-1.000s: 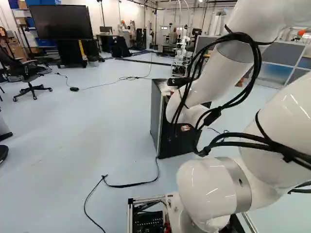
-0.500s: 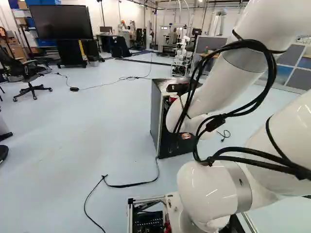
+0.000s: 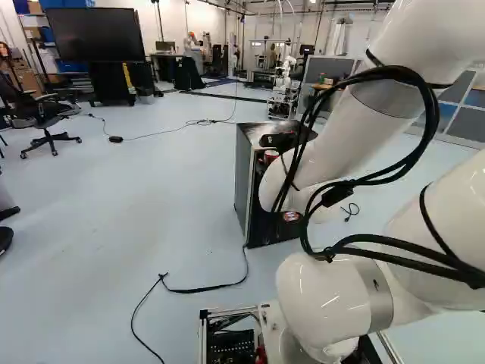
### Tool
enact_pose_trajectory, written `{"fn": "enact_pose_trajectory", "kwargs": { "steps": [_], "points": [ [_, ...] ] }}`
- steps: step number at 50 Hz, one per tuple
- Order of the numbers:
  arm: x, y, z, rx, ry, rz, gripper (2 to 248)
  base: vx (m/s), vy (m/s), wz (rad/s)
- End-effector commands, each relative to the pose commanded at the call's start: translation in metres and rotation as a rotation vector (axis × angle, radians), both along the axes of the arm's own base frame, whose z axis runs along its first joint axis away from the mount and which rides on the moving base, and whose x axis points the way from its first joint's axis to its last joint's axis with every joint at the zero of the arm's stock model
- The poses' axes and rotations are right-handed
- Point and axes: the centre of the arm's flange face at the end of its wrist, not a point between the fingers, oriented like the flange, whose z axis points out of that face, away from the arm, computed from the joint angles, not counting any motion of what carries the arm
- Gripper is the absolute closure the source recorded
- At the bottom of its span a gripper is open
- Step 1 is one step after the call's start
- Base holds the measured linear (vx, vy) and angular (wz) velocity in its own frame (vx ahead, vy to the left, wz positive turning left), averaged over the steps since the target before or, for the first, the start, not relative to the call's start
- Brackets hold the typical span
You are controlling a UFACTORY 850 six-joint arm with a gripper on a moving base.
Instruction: Grab a drink from the fridge
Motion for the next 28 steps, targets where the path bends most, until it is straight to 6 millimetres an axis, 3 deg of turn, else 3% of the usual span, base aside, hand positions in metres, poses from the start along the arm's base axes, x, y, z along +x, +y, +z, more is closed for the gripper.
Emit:
{"fn": "enact_pose_trajectory", "kwargs": {
  "steps": [28],
  "points": [
    [0.0,0.0,0.0,0.0,0.0,0.0,152,0.0,0.0,0.0]
  ]
}}
